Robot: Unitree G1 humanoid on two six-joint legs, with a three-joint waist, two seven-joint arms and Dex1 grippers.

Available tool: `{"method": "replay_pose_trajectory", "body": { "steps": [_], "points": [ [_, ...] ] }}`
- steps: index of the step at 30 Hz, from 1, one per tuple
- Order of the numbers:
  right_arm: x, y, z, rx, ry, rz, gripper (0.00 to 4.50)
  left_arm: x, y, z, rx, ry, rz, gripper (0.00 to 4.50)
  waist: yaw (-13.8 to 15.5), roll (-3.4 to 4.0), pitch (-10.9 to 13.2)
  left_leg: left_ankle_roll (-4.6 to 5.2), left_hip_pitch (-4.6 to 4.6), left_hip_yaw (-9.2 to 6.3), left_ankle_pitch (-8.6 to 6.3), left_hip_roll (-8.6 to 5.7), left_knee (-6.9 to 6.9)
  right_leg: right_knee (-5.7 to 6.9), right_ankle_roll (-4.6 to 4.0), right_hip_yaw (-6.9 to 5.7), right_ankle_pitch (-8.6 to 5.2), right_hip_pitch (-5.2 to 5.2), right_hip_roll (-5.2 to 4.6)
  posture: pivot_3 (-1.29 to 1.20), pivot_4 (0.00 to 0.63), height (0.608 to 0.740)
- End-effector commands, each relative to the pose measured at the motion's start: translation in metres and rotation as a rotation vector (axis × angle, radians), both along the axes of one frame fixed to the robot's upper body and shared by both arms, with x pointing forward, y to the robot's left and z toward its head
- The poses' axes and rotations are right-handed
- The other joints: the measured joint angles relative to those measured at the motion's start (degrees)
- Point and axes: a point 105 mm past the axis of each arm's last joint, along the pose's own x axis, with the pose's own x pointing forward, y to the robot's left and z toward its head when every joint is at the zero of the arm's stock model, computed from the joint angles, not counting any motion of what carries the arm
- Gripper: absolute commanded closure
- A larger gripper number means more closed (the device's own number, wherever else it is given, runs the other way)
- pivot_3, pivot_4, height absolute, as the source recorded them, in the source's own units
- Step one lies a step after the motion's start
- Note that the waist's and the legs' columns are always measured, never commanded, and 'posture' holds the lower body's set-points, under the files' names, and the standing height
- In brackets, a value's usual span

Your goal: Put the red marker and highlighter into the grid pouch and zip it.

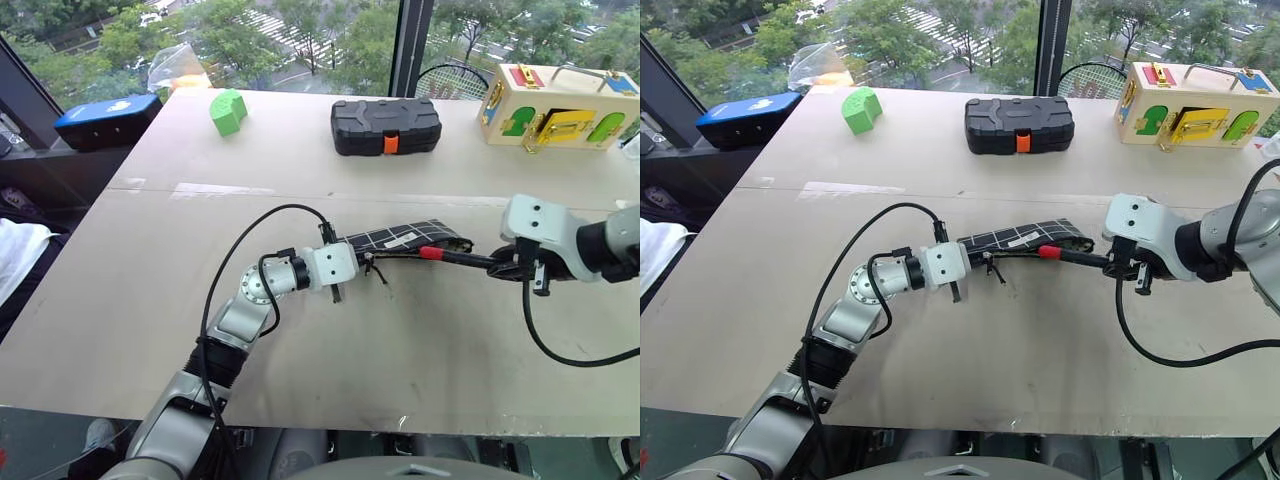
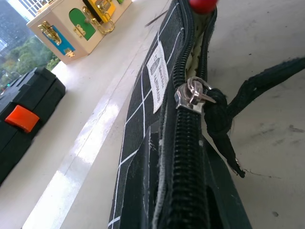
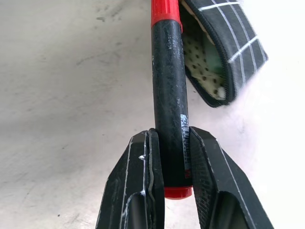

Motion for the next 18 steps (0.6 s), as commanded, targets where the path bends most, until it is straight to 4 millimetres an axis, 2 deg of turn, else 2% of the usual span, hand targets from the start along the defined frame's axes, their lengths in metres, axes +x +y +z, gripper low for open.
{"method": "replay_pose_trajectory", "body": {
  "steps": [1, 5, 8, 15, 17, 18],
  "points": [
    [0.006, -0.011, 0.014, -0.030, -0.085, -0.040, 4.25, -0.001, -0.002, 0.015, -0.019, -0.049, -0.023, 4.50, 0.04, 0.00, 0.00, 0.00, 0.00, 0.00, 0.00, 0.00, 0.00, 0.00, 0.00, 0.00, 0.00, 0.00, 0.00, 0.00, 0.150, 0.740],
    [0.010, -0.012, 0.008, -0.064, -0.097, -0.034, 4.25, 0.000, -0.003, 0.017, -0.017, -0.054, -0.028, 4.50, 0.05, 0.00, 0.00, -0.01, -0.01, 0.00, 0.00, 0.00, 0.00, 0.00, 0.00, -0.01, 0.00, 0.00, 0.00, 0.00, 0.150, 0.740],
    [0.020, -0.004, 0.003, -0.082, -0.139, -0.011, 4.25, -0.001, -0.006, 0.017, -0.018, -0.060, -0.037, 4.50, -0.06, 0.00, 0.00, -0.01, 0.00, 0.01, 0.01, 0.00, 0.01, 0.00, 0.00, 0.00, 0.00, 0.00, 0.01, 0.00, 0.150, 0.740],
    [0.044, 0.052, -0.011, -0.022, -0.191, 0.071, 4.25, -0.002, -0.015, 0.020, -0.035, -0.065, -0.047, 4.50, -0.23, 0.04, -0.01, -0.02, 0.05, 0.11, 0.01, 0.09, 0.10, 0.11, 0.00, 0.04, 0.00, -0.01, 0.08, 0.00, 0.150, 0.740],
    [0.050, 0.061, -0.016, -0.016, -0.187, 0.088, 4.25, -0.002, -0.016, 0.020, -0.037, -0.065, -0.047, 4.50, 0.10, 0.04, -0.01, -0.02, 0.03, 0.10, 0.01, 0.08, 0.12, 0.11, 0.00, 0.02, 0.00, -0.01, 0.09, 0.00, 0.150, 0.740],
    [0.053, 0.064, -0.019, -0.019, -0.193, 0.103, 3.45, -0.002, -0.016, 0.020, -0.037, -0.065, -0.046, 4.50, 0.20, 0.04, -0.01, -0.02, -0.03, 0.11, 0.01, 0.05, 0.14, 0.11, 0.01, 0.01, 0.00, -0.02, 0.09, 0.00, 0.150, 0.740]
  ]
}}
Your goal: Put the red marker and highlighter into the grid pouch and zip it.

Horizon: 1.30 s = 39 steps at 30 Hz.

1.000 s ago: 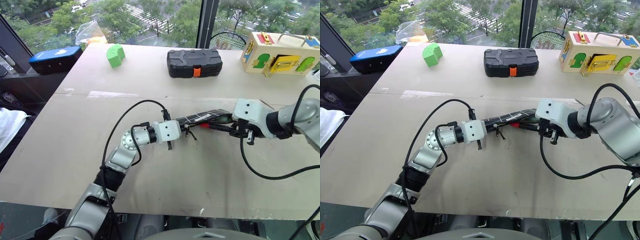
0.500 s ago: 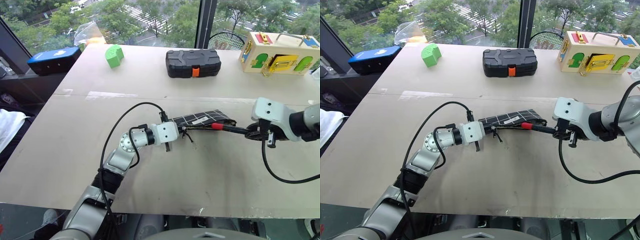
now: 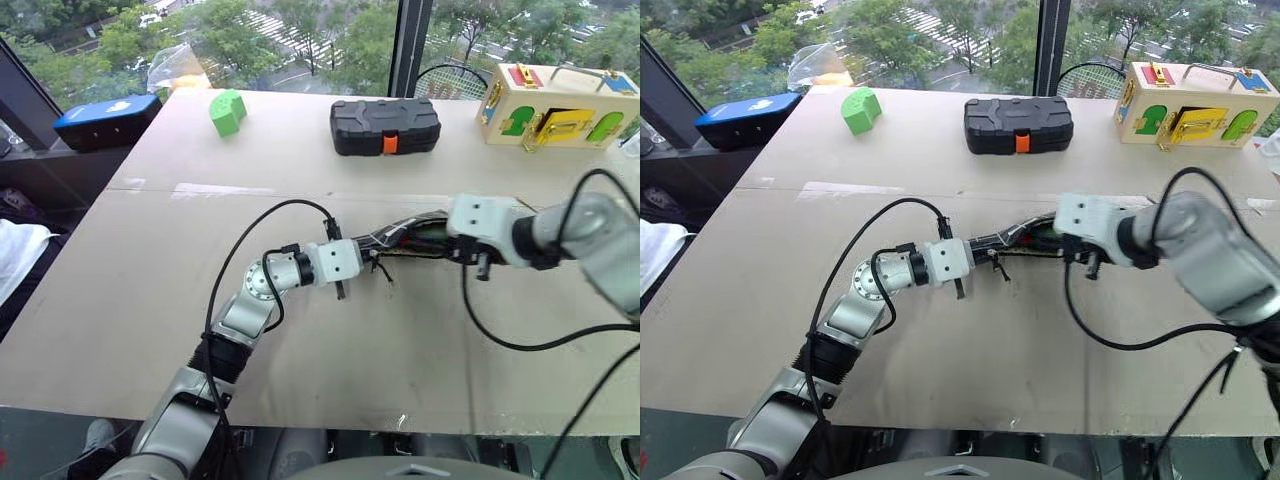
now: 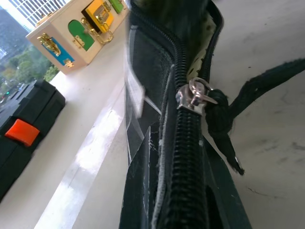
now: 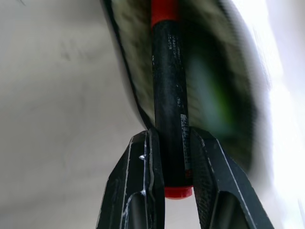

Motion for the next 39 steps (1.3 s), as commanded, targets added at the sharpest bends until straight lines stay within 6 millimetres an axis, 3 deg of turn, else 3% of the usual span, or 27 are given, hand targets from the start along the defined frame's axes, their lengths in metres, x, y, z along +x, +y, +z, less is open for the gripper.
{"method": "replay_pose_trajectory", "body": {
  "steps": [1, 3, 4, 6, 12, 16, 20, 29, 39],
  "points": [
    [0.011, 0.005, 0.009, -0.008, -0.081, 0.030, 3.25, -0.004, -0.007, 0.012, -0.020, -0.046, -0.030, 4.50, 0.15, 0.00, 0.00, 0.00, -0.03, -0.01, 0.00, 0.00, 0.02, 0.00, 0.00, -0.03, 0.00, 0.00, 0.00, 0.00, 0.150, 0.740],
    [0.016, 0.003, 0.010, -0.004, -0.112, 0.015, 2.75, -0.003, -0.005, 0.011, -0.019, -0.039, -0.020, 4.50, 0.12, 0.00, 0.00, 0.01, -0.08, -0.02, -0.01, -0.03, 0.10, -0.02, 0.00, -0.04, 0.00, 0.01, -0.01, 0.00, 0.150, 0.740],
    [0.018, 0.001, 0.012, -0.001, -0.126, 0.004, 2.11, -0.002, -0.003, 0.011, -0.019, -0.035, -0.014, 4.50, 0.10, 0.00, 0.00, 0.01, -0.08, -0.01, -0.01, -0.04, 0.10, -0.03, 0.01, -0.03, 0.01, 0.02, -0.01, 0.00, 0.150, 0.740],
    [0.017, -0.005, 0.018, 0.023, -0.131, -0.017, 1.30, 0.000, 0.001, 0.010, -0.028, -0.021, 0.008, 4.50, 0.00, 0.00, 0.00, 0.01, -0.07, 0.00, -0.01, -0.05, 0.11, -0.03, 0.04, -0.02, 0.02, 0.02, -0.01, 0.00, 0.150, 0.740],
    [-0.024, -0.011, 0.058, 0.378, 0.030, -0.103, 1.30, 0.008, 0.013, 0.014, -0.103, 0.061, 0.076, 4.50, -0.05, 0.00, 0.00, 0.02, -0.03, -0.06, -0.01, -0.01, 0.11, 0.01, 0.07, -0.02, 0.05, 0.04, 0.01, 0.00, 0.150, 0.740],
    [-0.052, 0.007, 0.053, 0.570, 0.121, -0.141, 1.30, 0.008, 0.014, 0.016, -0.126, 0.095, 0.071, 4.50, -0.18, -0.11, -0.10, 0.02, 0.00, -0.16, -0.02, 0.04, 0.10, 0.08, 0.06, -0.05, 0.05, 0.08, 0.01, 0.00, 0.150, 0.740],
    [-0.063, 0.033, 0.036, 0.730, 0.145, -0.173, 1.30, 0.007, 0.013, 0.020, -0.133, 0.112, 0.053, 4.50, -0.04, -0.08, -0.12, 0.02, -0.01, -0.17, -0.02, 0.01, 0.14, 0.38, 0.05, -0.04, 0.04, -0.01, -0.02, 0.00, 0.150, 0.740],
    [-0.051, 0.080, 0.009, 0.879, 0.237, -0.342, 1.30, 0.003, 0.010, 0.024, -0.136, 0.156, 0.005, 4.50, -0.24, -0.12, -0.14, 0.01, 0.05, -0.16, -0.01, -0.08, 0.24, 0.52, 0.05, 0.03, 0.03, -0.01, 0.00, 0.00, 0.150, 0.740],
    [-0.033, 0.100, 0.004, 0.926, 0.290, -0.386, 1.30, 0.003, 0.006, 0.031, -0.133, 0.149, 0.001, 4.50, -0.31, -0.11, -0.14, 0.00, 0.03, -0.15, 0.00, -0.09, 0.24, 0.48, 0.05, 0.02, 0.03, -0.01, 0.03, 0.00, 0.150, 0.740]
  ]
}}
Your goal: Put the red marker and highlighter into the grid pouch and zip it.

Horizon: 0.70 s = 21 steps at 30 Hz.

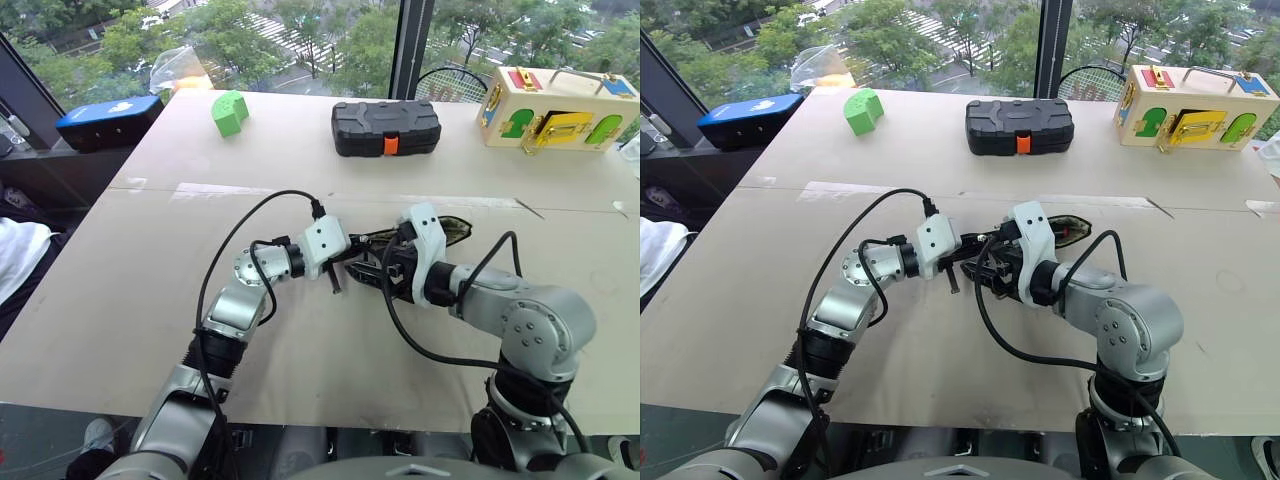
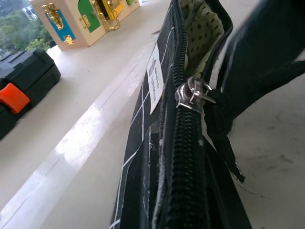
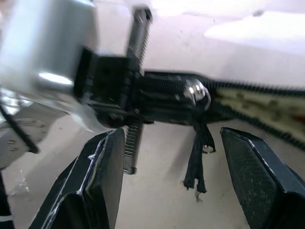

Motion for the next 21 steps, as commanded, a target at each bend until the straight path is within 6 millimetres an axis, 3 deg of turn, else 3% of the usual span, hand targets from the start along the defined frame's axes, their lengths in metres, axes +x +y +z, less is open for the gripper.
{"method": "replay_pose_trajectory", "body": {
  "steps": [1, 4, 14, 17, 19, 21],
  "points": [
    [0.0055, 0.0056, 0.0106, 0.027, -0.053, -0.004, 1.30, -0.0025, -0.0039, 0.0191, -0.028, -0.062, -0.016, 4.50, -0.14, 0.00, 0.00, 0.00, 0.00, 0.00, 0.00, 0.00, 0.00, 0.00, 0.00, 0.00, 0.00, 0.00, 0.00, 0.00, 0.150, 0.740],
    [0.0076, 0.0078, 0.0119, 0.038, -0.061, 0.004, 2.09, -0.0030, -0.0043, 0.0195, -0.025, -0.064, -0.015, 4.50, -0.26, 0.01, 0.01, 0.00, 0.01, -0.01, 0.00, 0.02, -0.01, 0.01, 0.00, -0.01, 0.00, 0.00, 0.02, 0.00, 0.150, 0.740],
    [0.0127, 0.0085, 0.0179, 0.054, -0.096, 0.004, 2.09, -0.0073, -0.0031, 0.0161, -0.010, -0.063, -0.011, 4.50, -1.15, 0.02, 0.01, 0.00, 0.01, -0.03, 0.00, 0.04, -0.06, 0.01, 0.00, -0.02, 0.00, 0.00, 0.01, 0.00, 0.150, 0.740],
    [0.0135, 0.0082, 0.0188, 0.061, -0.096, 0.004, 2.76, -0.0077, -0.0026, 0.0150, -0.008, -0.061, -0.009, 4.50, -1.20, 0.02, 0.02, 0.00, 0.01, -0.03, 0.00, 0.04, -0.07, 0.00, 0.00, -0.02, 0.00, -0.01, 0.01, 0.00, 0.150, 0.740],
    [0.0138, 0.0076, 0.0195, 0.065, -0.097, 0.001, 3.72, -0.0077, -0.0022, 0.0143, -0.006, -0.061, -0.008, 4.50, -1.19, 0.02, 0.01, 0.00, 0.01, -0.03, 0.00, 0.04, -0.08, 0.00, 0.00, -0.03, -0.01, -0.01, 0.02, 0.00, 0.150, 0.740],
    [0.0134, 0.0068, 0.0199, 0.067, -0.098, 0.000, 4.37, -0.0069, -0.0013, 0.0133, 0.000, -0.063, -0.003, 4.50, -1.17, 0.02, 0.02, 0.00, 0.01, -0.03, 0.00, 0.05, -0.08, -0.01, 0.00, -0.02, -0.01, -0.01, 0.01, 0.00, 0.150, 0.740]
  ]
}}
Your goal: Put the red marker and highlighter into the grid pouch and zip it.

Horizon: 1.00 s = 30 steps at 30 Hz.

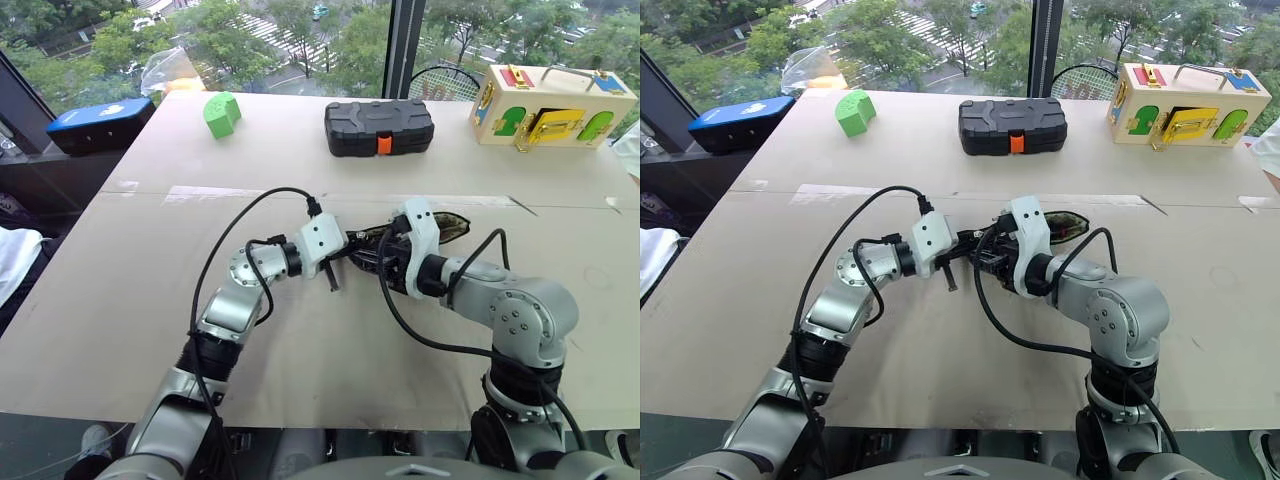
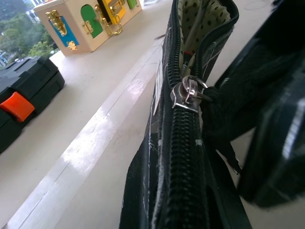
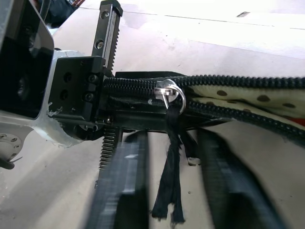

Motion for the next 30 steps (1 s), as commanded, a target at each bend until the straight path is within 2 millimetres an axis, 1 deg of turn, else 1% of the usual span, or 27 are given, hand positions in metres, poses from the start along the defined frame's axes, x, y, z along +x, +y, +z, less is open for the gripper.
{"method": "replay_pose_trajectory", "body": {
  "steps": [1, 6, 14, 17, 20, 22, 25, 26, 27, 28, 29, 30],
  "points": [
    [0.002, 0.001, 0.019, 0.039, -0.083, -0.002, 4.37, -0.006, -0.007, 0.009, 0.000, -0.054, -0.034, 4.50, 0.02, 0.00, 0.00, 0.00, 0.00, 0.00, 0.00, 0.00, 0.00, 0.00, 0.00, 0.00, 0.00, 0.00, 0.00, 0.00, 0.150, 0.740],
    [-0.002, -0.005, 0.023, 0.063, -0.092, -0.024, 4.37, -0.002, -0.006, 0.008, 0.005, -0.058, -0.022, 4.50, 0.03, 0.01, 0.01, 0.00, -0.01, 0.00, 0.00, 0.00, -0.01, -0.02, 0.00, 0.00, 0.00, 0.00, -0.01, 0.00, 0.150, 0.740],
    [-0.006, -0.027, 0.027, 0.069, -0.109, -0.125, 4.37, 0.003, -0.006, 0.007, -0.003, -0.050, -0.001, 4.50, 0.05, 0.01, 0.01, 0.00, -0.02, 0.00, 0.00, 0.00, -0.04, -0.07, 0.00, -0.01, 0.00, 0.00, -0.01, 0.00, 0.150, 0.740],
    [-0.006, -0.036, 0.026, 0.043, -0.111, -0.157, 4.37, 0.005, -0.007, 0.007, -0.005, -0.051, 0.001, 4.50, 0.05, 0.01, 0.01, 0.01, -0.02, -0.01, -0.01, 0.00, -0.04, -0.07, 0.00, -0.01, 0.00, 0.00, -0.01, 0.00, 0.150, 0.740],
    [-0.008, -0.041, 0.025, 0.010, -0.123, -0.154, 4.37, 0.007, -0.008, 0.008, -0.006, -0.053, 0.001, 4.50, 0.03, 0.01, 0.01, 0.01, -0.02, -0.01, -0.01, 0.00, -0.06, -0.10, 0.00, -0.01, 0.00, 0.00, -0.01, 0.00, 0.150, 0.740],
    [-0.012, -0.039, 0.026, -0.003, -0.139, -0.114, 4.37, 0.007, -0.009, 0.008, -0.007, -0.053, 0.001, 4.50, 0.04, 0.01, 0.01, 0.01, -0.02, 0.00, -0.01, -0.01, -0.09, -0.13, 0.00, -0.01, 0.00, 0.00, -0.01, 0.00, 0.150, 0.740],
    [-0.015, -0.032, 0.027, -0.012, -0.158, -0.072, 3.65, 0.008, -0.009, 0.008, -0.009, -0.051, 0.002, 4.50, -0.02, 0.01, 0.01, 0.01, 0.00, 0.00, -0.01, -0.01, -0.17, -0.15, 0.00, -0.01, 0.00, 0.00, 0.00, 0.00, 0.150, 0.740],
    [-0.016, -0.030, 0.025, -0.023, -0.160, -0.065, 3.09, 0.008, -0.009, 0.008, -0.010, -0.050, 0.001, 4.50, -0.02, 0.01, 0.01, 0.01, 0.01, 0.00, -0.01, -0.01, -0.22, -0.16, 0.00, -0.01, 0.00, 0.00, 0.00, 0.00, 0.150, 0.740],
    [-0.016, -0.029, 0.024, -0.028, -0.160, -0.066, 2.69, 0.008, -0.010, 0.007, -0.010, -0.049, 0.001, 4.50, -0.02, 0.01, 0.00, 0.01, 0.01, 0.00, -0.01, -0.01, -0.24, -0.18, 0.00, -0.01, 0.00, 0.00, 0.00, 0.00, 0.150, 0.740],
    [-0.015, -0.028, 0.023, -0.028, -0.159, -0.071, 1.97, 0.008, -0.010, 0.007, -0.011, -0.047, 0.001, 4.50, -0.01, 0.01, 0.01, 0.01, 0.02, 0.00, -0.01, -0.01, -0.30, -0.21, 0.00, -0.02, 0.00, 0.00, 0.00, 0.00, 0.150, 0.740],
    [-0.014, -0.028, 0.023, -0.027, -0.158, -0.076, 1.74, 0.008, -0.010, 0.007, -0.011, -0.046, 0.001, 4.50, 0.00, 0.01, 0.01, 0.01, 0.02, 0.00, 0.00, -0.01, -0.31, -0.22, 0.00, -0.02, 0.00, 0.00, 0.00, 0.00, 0.150, 0.740],
    [-0.014, -0.026, 0.023, -0.028, -0.162, -0.070, 1.23, 0.007, -0.009, 0.007, -0.010, -0.045, 0.001, 4.50, 0.00, 0.01, 0.00, 0.01, 0.02, 0.00, 0.00, -0.01, -0.31, -0.24, 0.00, -0.03, 0.00, 0.00, 0.00, 0.00, 0.150, 0.740]
  ]
}}
